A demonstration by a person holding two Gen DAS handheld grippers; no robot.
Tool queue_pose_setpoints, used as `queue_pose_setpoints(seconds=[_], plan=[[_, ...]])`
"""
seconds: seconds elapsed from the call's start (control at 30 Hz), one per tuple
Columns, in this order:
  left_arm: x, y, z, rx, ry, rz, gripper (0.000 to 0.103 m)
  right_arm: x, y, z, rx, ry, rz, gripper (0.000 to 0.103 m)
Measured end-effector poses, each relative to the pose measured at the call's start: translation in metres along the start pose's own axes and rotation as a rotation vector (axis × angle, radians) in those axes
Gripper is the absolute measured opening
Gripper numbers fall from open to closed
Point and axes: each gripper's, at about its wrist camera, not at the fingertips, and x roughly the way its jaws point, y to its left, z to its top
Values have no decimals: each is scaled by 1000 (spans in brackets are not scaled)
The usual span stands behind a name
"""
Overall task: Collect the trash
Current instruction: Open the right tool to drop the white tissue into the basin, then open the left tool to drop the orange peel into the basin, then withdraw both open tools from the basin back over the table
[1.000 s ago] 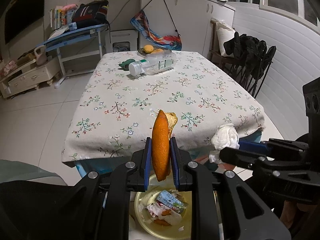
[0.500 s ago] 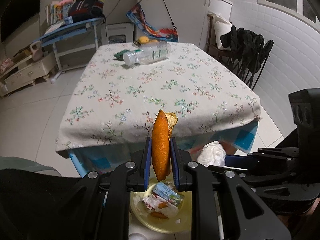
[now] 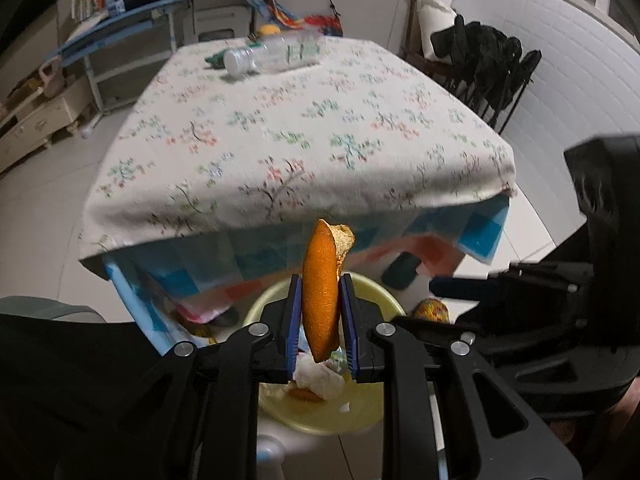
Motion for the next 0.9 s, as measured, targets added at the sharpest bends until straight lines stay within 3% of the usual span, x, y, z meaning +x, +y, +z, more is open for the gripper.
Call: queue_pose_setpoints(seconds=[0.17, 0.33, 0.47, 0.57, 0.77, 0.9], plan=[[9, -2, -5, -2, 54, -22, 18, -6, -7, 2, 35, -34, -26, 60], [11, -4, -6, -10, 73, -37, 41, -17, -18, 4, 95, -89, -26, 63], [6, -6, -5, -5, 51, -40, 45, -24, -20, 7, 118, -132, -25, 64], [-2, -6, -1, -7, 5, -36, 47, -30, -21, 10, 123, -166, -21, 64], [-34, 8, 18, -42, -191, 45, 60, -47, -22, 21, 129, -257, -2, 68], [-35, 33, 42, -109, -215, 68, 62, -41, -20, 33, 126, -249, 16, 70]])
